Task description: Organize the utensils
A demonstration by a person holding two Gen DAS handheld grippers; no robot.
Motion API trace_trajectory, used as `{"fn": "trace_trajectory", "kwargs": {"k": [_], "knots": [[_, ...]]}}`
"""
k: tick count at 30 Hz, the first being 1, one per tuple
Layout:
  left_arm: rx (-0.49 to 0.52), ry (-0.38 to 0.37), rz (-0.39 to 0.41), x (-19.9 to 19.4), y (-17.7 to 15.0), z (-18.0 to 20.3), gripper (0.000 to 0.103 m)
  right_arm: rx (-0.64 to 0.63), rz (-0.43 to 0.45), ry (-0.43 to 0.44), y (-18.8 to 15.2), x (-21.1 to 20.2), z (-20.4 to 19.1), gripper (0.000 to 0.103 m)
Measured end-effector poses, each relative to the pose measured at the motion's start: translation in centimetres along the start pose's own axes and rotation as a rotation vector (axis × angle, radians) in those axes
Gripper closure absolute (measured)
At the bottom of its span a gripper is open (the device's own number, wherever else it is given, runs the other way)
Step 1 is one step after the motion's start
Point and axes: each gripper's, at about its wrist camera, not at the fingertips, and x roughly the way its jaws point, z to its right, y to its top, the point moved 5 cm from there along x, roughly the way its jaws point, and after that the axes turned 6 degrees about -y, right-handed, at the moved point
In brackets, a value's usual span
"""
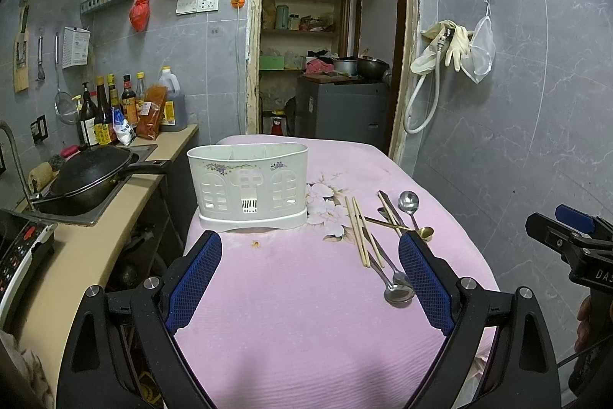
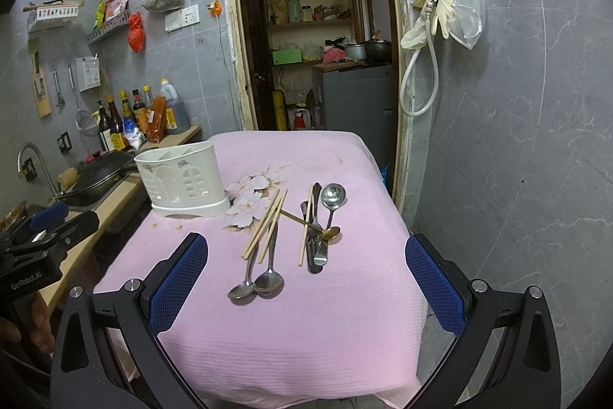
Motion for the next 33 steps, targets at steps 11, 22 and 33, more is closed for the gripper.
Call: {"fn": "trace_trajectory", "kwargs": {"k": [11, 22, 33], "knots": [[0.003, -0.008, -0.007, 1.5, 0.0, -0.5, 0.013, 0.005, -0.008, -0.008, -0.8, 2.0, -0.6, 0.000], [0.011, -0.036, -0.032, 2.4, 0.5, -2.0, 0.013, 0.016, -0.013, -0.046, -0.6, 2.2, -1.4, 0.000], [0.033, -0.063, 0.075, 3.9, 4.1, -3.4, 0.013, 0.028, 0.025, -0.111, 2.2, 2.9, -2.0, 0.000]]}}
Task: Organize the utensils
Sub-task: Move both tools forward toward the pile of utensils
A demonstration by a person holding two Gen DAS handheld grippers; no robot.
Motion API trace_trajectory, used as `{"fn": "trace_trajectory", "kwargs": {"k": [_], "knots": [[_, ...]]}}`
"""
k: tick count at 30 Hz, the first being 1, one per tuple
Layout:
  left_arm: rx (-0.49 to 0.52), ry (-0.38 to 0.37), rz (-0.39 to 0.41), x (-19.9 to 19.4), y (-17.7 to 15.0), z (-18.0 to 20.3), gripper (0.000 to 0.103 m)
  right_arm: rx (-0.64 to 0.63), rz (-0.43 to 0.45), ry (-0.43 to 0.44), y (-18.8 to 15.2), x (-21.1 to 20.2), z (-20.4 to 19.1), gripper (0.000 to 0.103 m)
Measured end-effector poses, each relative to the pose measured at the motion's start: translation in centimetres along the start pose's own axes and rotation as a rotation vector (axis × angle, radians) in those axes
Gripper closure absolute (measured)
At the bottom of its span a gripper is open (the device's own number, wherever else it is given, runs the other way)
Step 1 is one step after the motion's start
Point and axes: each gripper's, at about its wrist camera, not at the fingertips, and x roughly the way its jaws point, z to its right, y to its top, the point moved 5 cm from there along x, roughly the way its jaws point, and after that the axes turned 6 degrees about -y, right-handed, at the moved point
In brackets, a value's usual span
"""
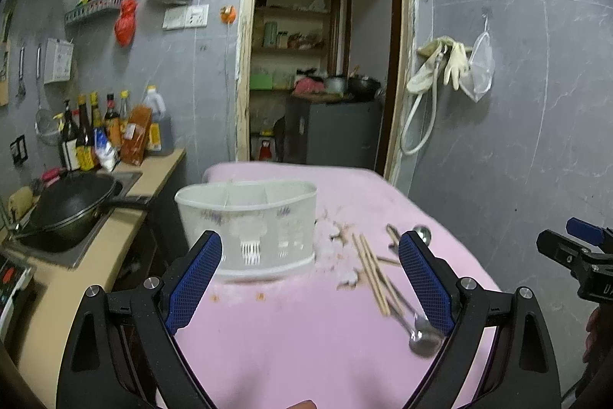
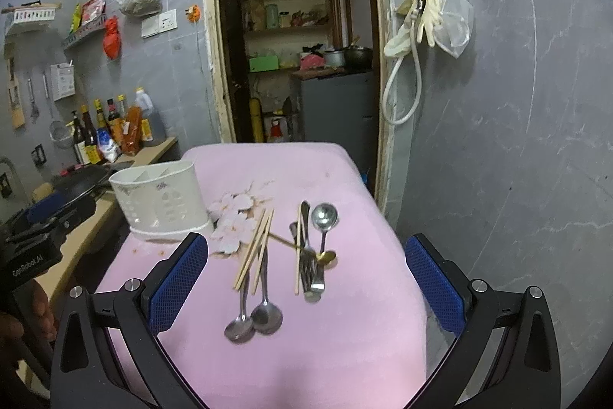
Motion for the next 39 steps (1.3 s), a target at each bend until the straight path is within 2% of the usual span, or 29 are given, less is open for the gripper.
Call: {"fn": "trace_trajectory", "kwargs": {"k": [5, 12, 15, 18, 25, 29, 32, 33, 36, 38, 39], "knots": [[0.016, -0.019, 0.001, 1.8, 1.3, 0.9, 0.013, 0.000, 0.021, -0.021, 1.4, 1.2, 0.6, 0.000], [0.000, -0.043, -0.095, 6.2, 1.5, 2.2, 0.013, -0.016, -0.008, -0.008, 2.2, 4.5, 2.2, 0.000], [-0.001, -0.029, -0.160, 8.6, 1.0, 2.7, 0.013, -0.009, -0.062, 0.012, 2.4, 7.5, 3.2, 0.000], [-0.044, -0.020, -0.216, 11.2, 0.3, 2.6, 0.013, 0.000, -0.092, 0.023, 2.5, 9.8, 3.9, 0.000], [-0.093, 0.014, -0.357, 16.9, -2.5, 2.3, 0.013, -0.030, -0.226, 0.039, 0.8, 16.4, 4.7, 0.000], [-0.107, 0.025, -0.436, 20.0, -4.1, 1.9, 0.013, -0.055, -0.248, 0.045, 0.3, 18.4, 5.0, 0.000], [-0.124, 0.024, -0.457, 21.7, -4.8, 1.6, 0.014, -0.072, -0.269, 0.048, 0.1, 20.1, 5.2, 0.000], [-0.131, 0.021, -0.463, 22.4, -5.1, 1.4, 0.016, -0.070, -0.277, 0.054, 0.0, 20.6, 5.2, 0.001], [-0.126, 0.020, -0.505, 24.0, -5.7, 1.2, 0.036, -0.053, -0.305, 0.072, -0.3, 22.0, 5.3, 0.010], [-0.113, 0.024, -0.546, 24.9, -6.2, 1.1, 0.055, -0.040, -0.338, 0.090, -0.7, 23.0, 5.3, 0.016], [-0.109, 0.021, -0.565, 25.5, -6.5, 1.2, 0.057, -0.036, -0.348, 0.098, -0.8, 23.3, 5.2, 0.020]]}}
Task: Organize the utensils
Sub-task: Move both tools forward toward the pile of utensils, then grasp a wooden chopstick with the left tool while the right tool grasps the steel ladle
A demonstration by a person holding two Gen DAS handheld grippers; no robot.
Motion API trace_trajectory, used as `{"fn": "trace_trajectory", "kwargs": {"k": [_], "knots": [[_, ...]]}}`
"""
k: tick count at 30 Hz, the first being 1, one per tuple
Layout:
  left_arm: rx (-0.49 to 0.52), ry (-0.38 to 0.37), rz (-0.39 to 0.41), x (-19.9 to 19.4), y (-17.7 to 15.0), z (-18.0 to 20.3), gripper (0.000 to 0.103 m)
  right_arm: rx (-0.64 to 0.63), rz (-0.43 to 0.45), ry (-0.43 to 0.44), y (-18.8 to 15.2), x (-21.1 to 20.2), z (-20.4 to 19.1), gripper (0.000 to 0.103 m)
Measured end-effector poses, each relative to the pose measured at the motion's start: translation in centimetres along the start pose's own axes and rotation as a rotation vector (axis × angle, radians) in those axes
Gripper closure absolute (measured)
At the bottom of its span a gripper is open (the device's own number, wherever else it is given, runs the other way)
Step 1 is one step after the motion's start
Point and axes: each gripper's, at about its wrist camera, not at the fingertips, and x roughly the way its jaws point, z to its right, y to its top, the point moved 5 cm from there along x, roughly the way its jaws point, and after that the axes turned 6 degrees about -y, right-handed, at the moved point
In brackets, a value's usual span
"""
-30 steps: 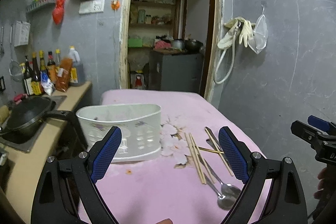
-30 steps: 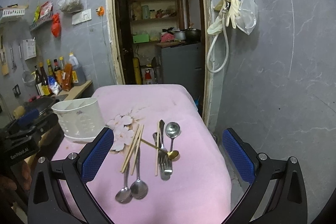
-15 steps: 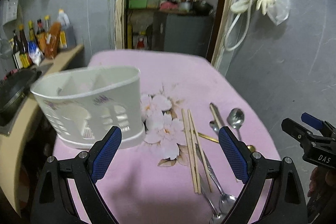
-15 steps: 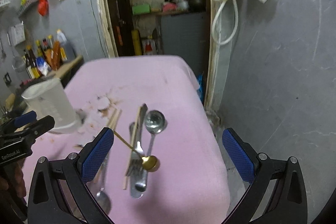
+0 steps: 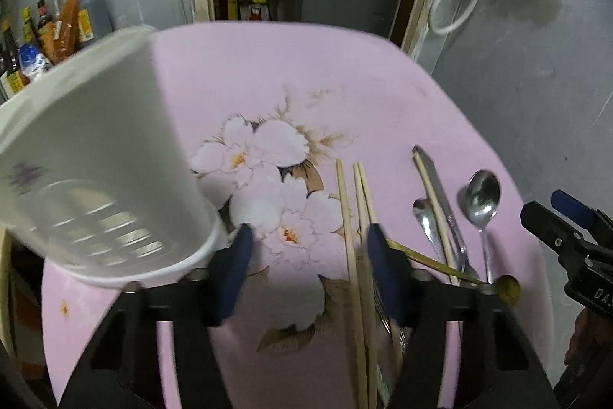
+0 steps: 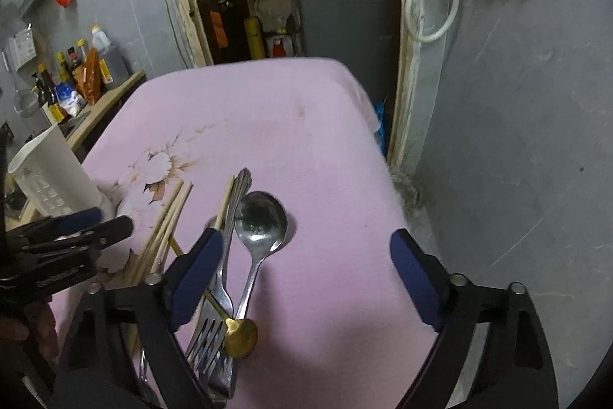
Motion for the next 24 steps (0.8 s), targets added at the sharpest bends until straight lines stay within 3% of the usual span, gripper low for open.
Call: {"fn": "trace_trajectory", "kwargs": {"k": [5, 12, 16, 18, 19, 20, 21, 24], "knots": [[0.022, -0.001, -0.061, 1.8, -0.3, 0.1, 0.069, 0.009, -0.033, 0.042, -0.1, 1.3, -0.5, 0.026], [0.040, -0.003, -0.088, 2.3, -0.2, -0.1, 0.070, 0.005, -0.062, 0.060, -0.1, 2.6, -1.2, 0.028], [0.091, 0.037, -0.109, 3.9, 0.5, 1.0, 0.072, -0.001, -0.063, 0.048, -0.1, 2.8, -1.0, 0.031], [0.119, 0.057, -0.125, 4.5, 0.7, 1.5, 0.077, -0.002, -0.063, 0.039, 0.0, 3.0, -0.9, 0.034], [0.119, 0.057, -0.130, 4.6, 0.8, 1.6, 0.082, -0.002, -0.063, 0.035, 0.1, 3.0, -0.8, 0.035], [0.107, 0.038, -0.135, 4.6, 0.9, 1.6, 0.095, -0.001, -0.063, 0.033, 0.1, 3.1, -0.8, 0.035], [0.091, 0.017, -0.144, 4.8, 0.9, 1.6, 0.099, -0.001, -0.062, 0.034, 0.1, 3.1, -0.9, 0.035], [0.035, -0.009, -0.145, 4.5, 0.7, 1.0, 0.099, 0.000, -0.062, 0.035, 0.1, 3.1, -1.0, 0.035]]}}
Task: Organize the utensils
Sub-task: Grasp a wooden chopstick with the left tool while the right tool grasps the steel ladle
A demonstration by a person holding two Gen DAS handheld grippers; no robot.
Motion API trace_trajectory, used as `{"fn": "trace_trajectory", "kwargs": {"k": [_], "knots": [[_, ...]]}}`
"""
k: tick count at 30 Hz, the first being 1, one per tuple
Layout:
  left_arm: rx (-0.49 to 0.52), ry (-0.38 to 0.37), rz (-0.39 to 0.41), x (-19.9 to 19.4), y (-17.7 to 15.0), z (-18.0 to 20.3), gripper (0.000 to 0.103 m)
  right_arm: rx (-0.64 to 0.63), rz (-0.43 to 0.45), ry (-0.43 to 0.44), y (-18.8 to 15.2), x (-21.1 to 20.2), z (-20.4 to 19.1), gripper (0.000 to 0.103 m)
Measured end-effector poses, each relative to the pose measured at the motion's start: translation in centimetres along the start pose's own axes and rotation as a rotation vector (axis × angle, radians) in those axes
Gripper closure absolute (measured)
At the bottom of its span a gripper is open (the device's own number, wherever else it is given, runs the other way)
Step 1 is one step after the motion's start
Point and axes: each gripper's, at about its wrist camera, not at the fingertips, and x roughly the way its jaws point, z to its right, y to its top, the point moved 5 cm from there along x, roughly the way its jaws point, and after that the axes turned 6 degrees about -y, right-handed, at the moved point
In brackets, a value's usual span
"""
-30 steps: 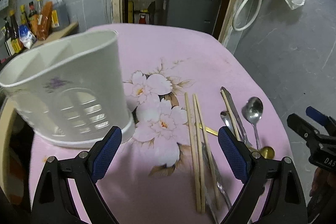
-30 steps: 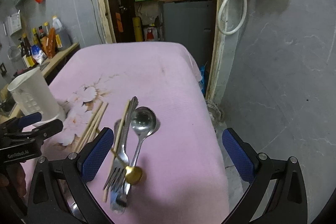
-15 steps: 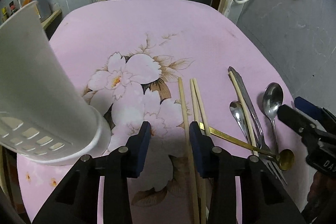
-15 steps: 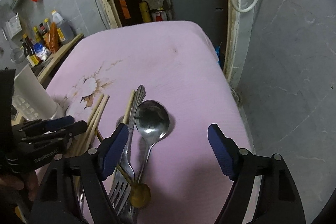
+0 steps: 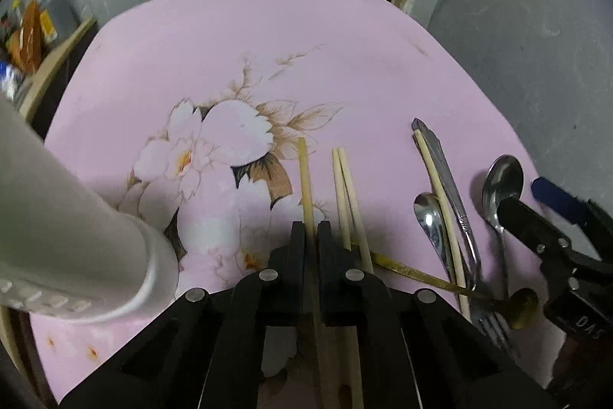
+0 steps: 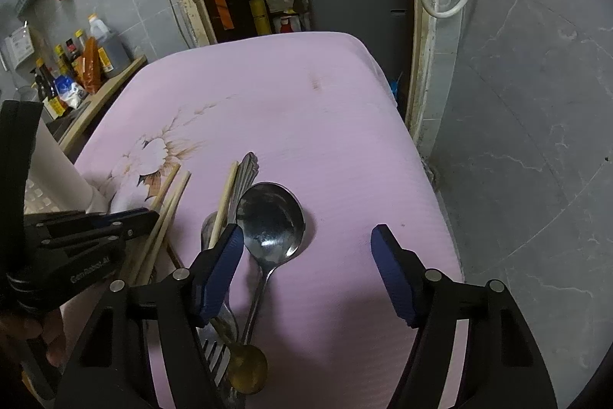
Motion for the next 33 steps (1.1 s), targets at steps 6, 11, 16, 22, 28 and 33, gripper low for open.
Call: {"fn": "trace_trajectory", "kwargs": {"k": [6, 11, 16, 22, 28, 33], "knots": [[-0.110, -0.019, 0.037, -2.0, -2.0, -1.2, 0.100, -0.035, 0.005, -0.025, 0.1, 0.4, -1.3, 0.035], [-0.207, 0.008, 0.083, -4.3, -4.4, -2.4, 0.100, -0.067, 0.016, -0.070, 0.4, 1.2, -2.3, 0.041], [-0.262, 0.022, 0.088, -5.6, -6.1, -2.8, 0.100, -0.100, 0.029, -0.121, 0.7, 2.1, -3.0, 0.049], [-0.243, -0.021, 0.010, -5.5, -5.7, -2.9, 0.096, -0.097, 0.035, -0.140, 0.4, 2.1, -2.9, 0.049], [-0.201, -0.014, -0.086, -4.9, -4.6, -3.0, 0.096, -0.074, 0.036, -0.132, 0.1, 1.9, -2.6, 0.056], [-0.229, -0.023, -0.097, -4.8, -3.9, -3.3, 0.100, -0.057, 0.032, -0.095, -0.2, 1.5, -2.6, 0.063]]}}
